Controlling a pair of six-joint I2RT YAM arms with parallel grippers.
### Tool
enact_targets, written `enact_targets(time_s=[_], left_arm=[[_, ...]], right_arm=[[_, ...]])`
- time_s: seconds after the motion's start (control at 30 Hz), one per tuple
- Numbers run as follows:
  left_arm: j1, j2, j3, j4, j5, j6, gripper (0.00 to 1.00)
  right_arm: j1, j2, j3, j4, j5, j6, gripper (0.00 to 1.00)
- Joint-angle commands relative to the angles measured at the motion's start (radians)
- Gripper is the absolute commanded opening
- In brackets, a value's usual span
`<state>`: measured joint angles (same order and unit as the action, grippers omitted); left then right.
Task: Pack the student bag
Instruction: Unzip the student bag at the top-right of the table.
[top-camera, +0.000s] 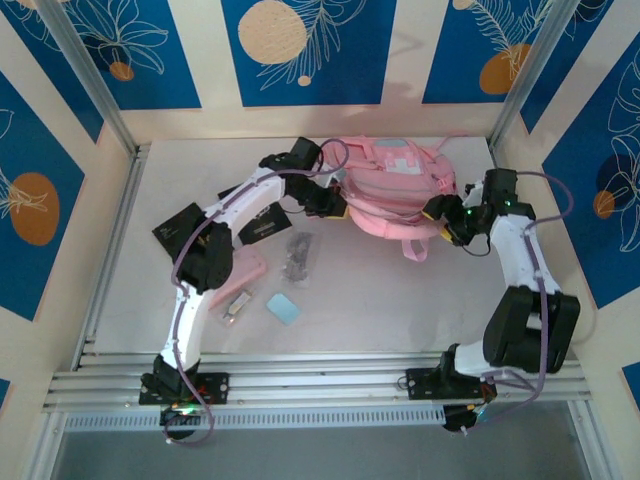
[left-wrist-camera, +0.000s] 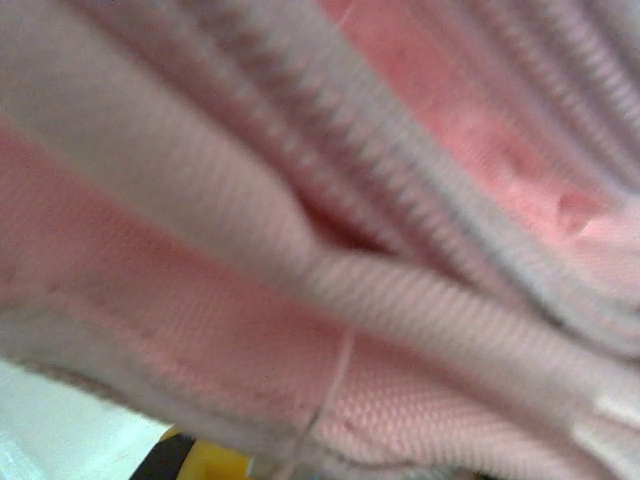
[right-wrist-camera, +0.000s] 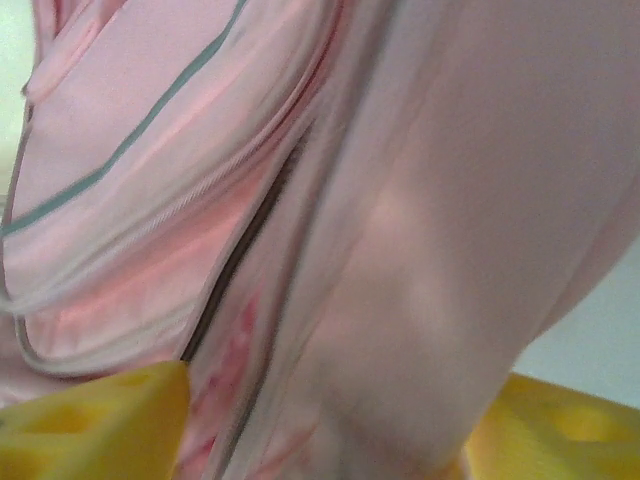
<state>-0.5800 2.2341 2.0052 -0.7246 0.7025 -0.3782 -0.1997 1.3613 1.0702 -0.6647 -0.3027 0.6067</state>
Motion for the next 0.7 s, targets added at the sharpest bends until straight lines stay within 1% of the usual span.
enact_targets(time_s=[0.0,0.07,0.13,0.17,0.27,0.33,0.43,0.53,0.67], left_arm=[[-0.066,-0.093,-0.045,0.295,0.038,-0.305,0.00],[-0.081,-0.110,-0.114,0.494,0.039,-0.471,0.00],[-0.092,-0.120,-0.163,0.642,0.022,-0.576,0.00],[-0.099,-0.116,-0.170,0.674,0.012,-0.603,0.00],[-0.112,-0.106,-0.164,0.686,0.009,-0.618,0.00],[-0.116,-0.108,-0.176,0.701,0.019,-0.632,0.00],[-0.116,-0.122,-0.217,0.704,0.036,-0.638,0.00],[-0.116,-0.148,-0.273,0.683,0.039,-0.623,0.00],[-0.116,-0.179,-0.327,0.668,0.044,-0.611,0.00]], right_arm=[[0.040,-0.131,-0.084,0.043,-0.062,0.221,0.87],[0.077,-0.202,-0.148,0.055,-0.059,0.313,0.96],[0.115,-0.269,-0.203,0.077,-0.053,0.400,0.98],[0.137,-0.305,-0.236,0.100,-0.042,0.453,0.98],[0.189,-0.403,-0.335,0.197,0.046,0.597,0.99],[0.204,-0.447,-0.395,0.279,0.109,0.668,0.99],[0.212,-0.482,-0.498,0.511,0.167,0.738,0.99],[0.213,-0.464,-0.525,0.616,0.223,0.757,0.99],[0.217,-0.358,-0.503,0.713,0.239,0.726,1.00]])
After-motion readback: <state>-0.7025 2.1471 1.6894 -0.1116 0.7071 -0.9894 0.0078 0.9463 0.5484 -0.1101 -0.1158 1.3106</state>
